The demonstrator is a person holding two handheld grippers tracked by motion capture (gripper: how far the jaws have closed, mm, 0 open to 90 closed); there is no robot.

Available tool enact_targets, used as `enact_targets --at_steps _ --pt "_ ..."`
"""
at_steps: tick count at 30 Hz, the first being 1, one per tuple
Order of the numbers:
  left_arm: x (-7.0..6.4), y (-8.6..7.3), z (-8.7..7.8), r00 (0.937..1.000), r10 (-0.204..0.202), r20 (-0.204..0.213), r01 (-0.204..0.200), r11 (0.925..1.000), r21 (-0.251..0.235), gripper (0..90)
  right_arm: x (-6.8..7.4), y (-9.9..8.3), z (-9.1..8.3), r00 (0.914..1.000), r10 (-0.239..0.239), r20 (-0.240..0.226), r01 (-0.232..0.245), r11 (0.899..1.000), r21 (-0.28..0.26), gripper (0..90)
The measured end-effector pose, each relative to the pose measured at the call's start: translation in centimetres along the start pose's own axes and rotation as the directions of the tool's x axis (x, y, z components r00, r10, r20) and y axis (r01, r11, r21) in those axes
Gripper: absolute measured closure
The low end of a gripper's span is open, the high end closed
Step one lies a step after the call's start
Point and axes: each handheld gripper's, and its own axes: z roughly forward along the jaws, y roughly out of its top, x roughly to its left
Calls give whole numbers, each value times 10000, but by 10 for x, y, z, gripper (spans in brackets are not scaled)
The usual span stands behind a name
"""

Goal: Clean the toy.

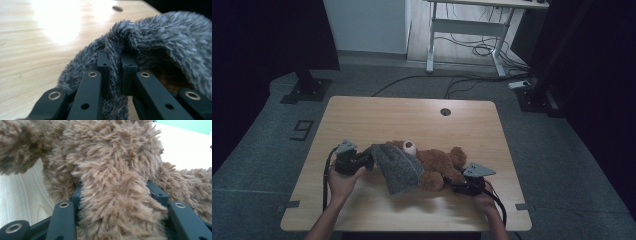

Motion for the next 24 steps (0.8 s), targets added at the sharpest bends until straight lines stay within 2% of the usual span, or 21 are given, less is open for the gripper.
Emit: enact_targets --at_steps 2,4,7,11,13,15,18,21,24 --pt "-8 6 -3 9997 182 138 -179 9996 -218 807 0 0 0 10000 16 -7 -16 10000 7 474" --pt "-18 14 -6 9979 451 456 -432 9982 -418 808 0 0 0 10000 11 -4 -11 10000 8 474" --pt "-38 24 -5 9916 964 866 -924 9945 -493 804 0 1 1 10000 13 26 -13 10000 7 474" --pt "-60 36 10 9841 1359 1146 -1327 9905 -349 802 2 2 1 9999 -55 111 54 10000 47 471" --pt "-67 39 22 9819 1534 1107 -1538 9881 -52 798 3 2 1 9999 -84 139 82 9999 109 459" --pt "-68 39 33 9828 1534 1028 -1560 9876 181 798 5 2 0 9997 -120 194 116 9998 166 438" --pt "-65 37 37 9850 1443 945 -1477 9886 297 803 7 4 -2 9998 -51 202 47 9997 240 391" --pt "-60 28 37 9858 1446 851 -1497 9871 564 809 9 5 -3 9999 81 88 -83 9995 309 336" --pt "-50 12 35 9889 1164 925 -1227 9903 655 811 9 7 -5 9985 537 -85 -534 9980 343 242"
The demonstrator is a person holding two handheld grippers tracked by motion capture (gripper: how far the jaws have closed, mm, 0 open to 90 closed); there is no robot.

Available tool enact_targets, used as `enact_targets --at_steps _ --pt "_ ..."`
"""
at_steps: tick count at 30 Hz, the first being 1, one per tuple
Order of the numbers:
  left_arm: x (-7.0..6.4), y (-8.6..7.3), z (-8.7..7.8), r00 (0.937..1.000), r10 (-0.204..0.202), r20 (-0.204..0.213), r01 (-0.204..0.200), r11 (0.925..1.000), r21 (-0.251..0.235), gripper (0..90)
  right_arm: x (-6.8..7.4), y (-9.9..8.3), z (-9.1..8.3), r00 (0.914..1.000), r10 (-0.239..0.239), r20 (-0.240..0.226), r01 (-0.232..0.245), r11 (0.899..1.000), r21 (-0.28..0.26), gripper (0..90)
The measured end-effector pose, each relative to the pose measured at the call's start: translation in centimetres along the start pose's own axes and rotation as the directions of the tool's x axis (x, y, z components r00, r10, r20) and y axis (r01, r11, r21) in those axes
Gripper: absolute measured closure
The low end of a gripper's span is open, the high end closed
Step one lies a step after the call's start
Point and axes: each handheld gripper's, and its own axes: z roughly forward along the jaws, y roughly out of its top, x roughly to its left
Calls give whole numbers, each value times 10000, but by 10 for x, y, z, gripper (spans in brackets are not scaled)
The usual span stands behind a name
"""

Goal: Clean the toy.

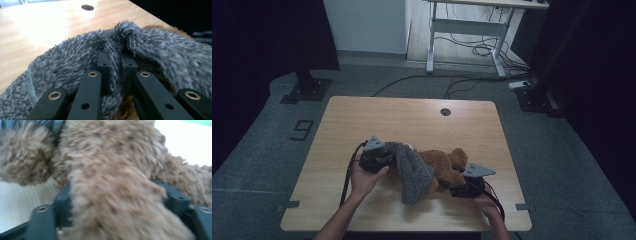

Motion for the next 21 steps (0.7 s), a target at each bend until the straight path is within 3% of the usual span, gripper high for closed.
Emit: enact_targets --at_steps 3,8,13,17,21 --pt "5 -11 -3 9990 -313 328 321 9992 -230 812 -1 2 -3 9988 463 -130 -464 9989 -67 181" --pt "-1 -23 -8 9991 -133 399 146 9994 -329 812 -2 8 -14 9952 952 -235 -956 9953 -160 142" --pt "-3 -34 -10 9981 -185 584 206 9991 -357 814 -8 16 -25 9851 1703 -243 -1713 9841 -470 129" --pt "-1 -39 -11 9965 -282 793 309 9990 -324 814 -10 22 -15 9806 1897 -488 -1877 9813 414 106" --pt "0 -42 -10 9944 -398 981 424 9988 -245 816 -4 23 11 9741 2075 -897 -1920 9689 1562 73"
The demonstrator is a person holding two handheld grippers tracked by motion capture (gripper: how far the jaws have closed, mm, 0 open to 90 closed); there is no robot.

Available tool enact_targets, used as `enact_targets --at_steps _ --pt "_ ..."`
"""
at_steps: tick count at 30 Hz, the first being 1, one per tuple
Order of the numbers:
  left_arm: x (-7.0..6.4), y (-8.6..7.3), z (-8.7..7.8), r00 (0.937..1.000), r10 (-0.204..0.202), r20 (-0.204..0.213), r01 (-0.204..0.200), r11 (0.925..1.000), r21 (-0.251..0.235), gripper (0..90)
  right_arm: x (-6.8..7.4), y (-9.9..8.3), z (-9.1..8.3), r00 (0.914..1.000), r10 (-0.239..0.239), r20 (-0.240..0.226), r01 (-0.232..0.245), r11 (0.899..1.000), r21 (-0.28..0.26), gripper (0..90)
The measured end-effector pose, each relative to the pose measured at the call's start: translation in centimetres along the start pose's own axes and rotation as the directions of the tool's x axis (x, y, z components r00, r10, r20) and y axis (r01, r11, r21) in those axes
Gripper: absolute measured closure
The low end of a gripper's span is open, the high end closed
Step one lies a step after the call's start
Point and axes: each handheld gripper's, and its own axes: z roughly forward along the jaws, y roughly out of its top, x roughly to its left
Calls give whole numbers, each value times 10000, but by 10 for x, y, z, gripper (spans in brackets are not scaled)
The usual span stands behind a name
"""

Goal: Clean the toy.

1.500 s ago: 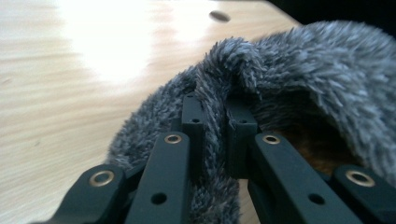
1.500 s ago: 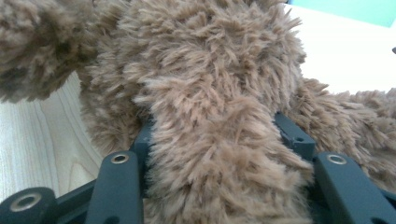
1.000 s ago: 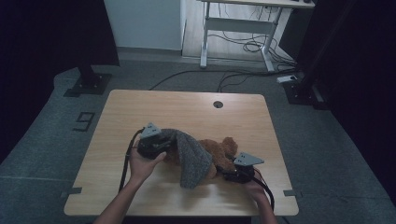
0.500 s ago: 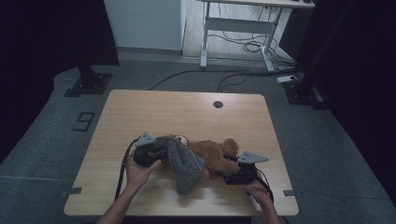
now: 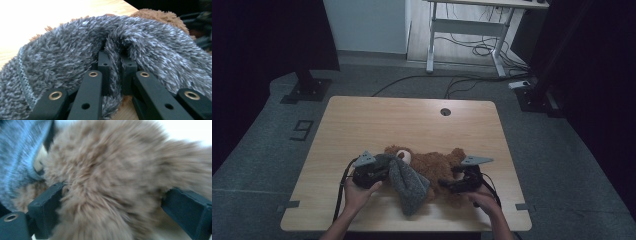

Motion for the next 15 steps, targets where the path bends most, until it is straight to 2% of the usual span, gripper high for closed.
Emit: enact_targets --at_steps 1,2,3,4,6,8,9,10,13,15 --pt "0 0 1 10000 -22 39 22 10000 17 816 2 0 9 10000 -41 74 38 9992 405 67" --pt "0 -1 1 10000 -43 71 43 10000 47 817 5 -1 17 9992 -173 351 146 9971 746 73" --pt "0 -1 2 10000 -56 62 56 10000 73 817 7 -2 22 9982 -291 518 245 9958 880 108" --pt "0 -2 2 10000 -59 46 59 9999 98 818 9 -2 24 9969 -459 632 408 9960 796 175" --pt "1 -3 3 9995 -251 205 250 9997 63 819 12 -2 21 9912 -992 881 968 9948 315 376" --pt "2 -3 5 9987 -383 349 383 9993 2 821 16 0 20 9777 -1679 1260 1677 9858 124 459" --pt "2 -3 6 9984 -391 404 391 9992 7 821 19 1 20 9678 -2026 1496 2039 9790 68 476" --pt "2 -2 9 9978 -420 508 417 9991 64 821 22 2 20 9527 -2432 1825 2474 9689 1 484" --pt "-2 1 24 9984 -262 503 240 9987 452 819 24 8 23 9019 -3293 2795 3507 9360 -292 482" --pt "-2 2 33 9984 -308 482 282 9982 538 819 20 10 28 8823 -3697 2912 3930 9192 -237 459"
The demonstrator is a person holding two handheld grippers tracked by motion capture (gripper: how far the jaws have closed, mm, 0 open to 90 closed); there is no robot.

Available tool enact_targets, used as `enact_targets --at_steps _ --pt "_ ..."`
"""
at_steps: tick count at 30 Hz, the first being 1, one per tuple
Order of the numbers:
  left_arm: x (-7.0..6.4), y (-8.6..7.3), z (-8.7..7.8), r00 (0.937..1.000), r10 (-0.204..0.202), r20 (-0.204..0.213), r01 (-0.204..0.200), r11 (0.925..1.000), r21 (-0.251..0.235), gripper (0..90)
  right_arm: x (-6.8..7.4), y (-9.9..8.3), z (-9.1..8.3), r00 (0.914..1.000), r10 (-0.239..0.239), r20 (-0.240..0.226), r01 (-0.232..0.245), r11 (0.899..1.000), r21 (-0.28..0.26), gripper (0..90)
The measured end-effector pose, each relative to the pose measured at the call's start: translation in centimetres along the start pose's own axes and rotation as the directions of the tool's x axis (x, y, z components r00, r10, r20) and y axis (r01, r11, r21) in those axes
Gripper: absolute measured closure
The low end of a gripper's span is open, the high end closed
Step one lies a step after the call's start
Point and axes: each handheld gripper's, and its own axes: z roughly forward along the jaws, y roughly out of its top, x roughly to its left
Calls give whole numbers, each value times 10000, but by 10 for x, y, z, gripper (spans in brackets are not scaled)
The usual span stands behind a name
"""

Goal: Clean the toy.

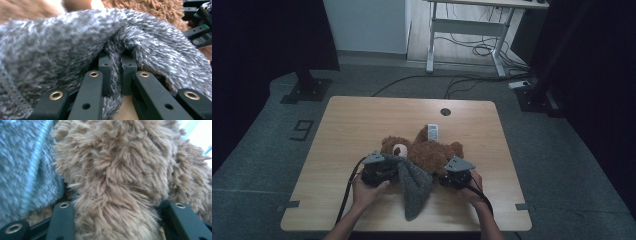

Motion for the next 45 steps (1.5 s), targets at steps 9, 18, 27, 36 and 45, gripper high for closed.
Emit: enact_targets --at_steps 9,18,27,36,45 --pt "-23 18 -12 9982 565 199 -555 9973 -475 816 -5 -22 -1 9987 203 -473 -197 9997 149 260" --pt "-70 77 27 9860 1640 290 -1627 9857 -429 807 -11 -40 -22 9859 1593 -514 -1616 9859 -444 396" --pt "-61 86 77 9872 1535 -427 -1491 9845 922 808 -12 -46 -23 9839 1522 -934 -1527 9883 12 534" --pt "-30 66 20 9748 1560 -1597 -1508 9876 438 808 -14 -48 -24 9695 2253 -966 -2247 9743 167 576" --pt "14 37 -43 9558 807 -2826 -897 9958 -190 804 -14 -50 -26 9628 2566 -852 -2548 9665 313 583"
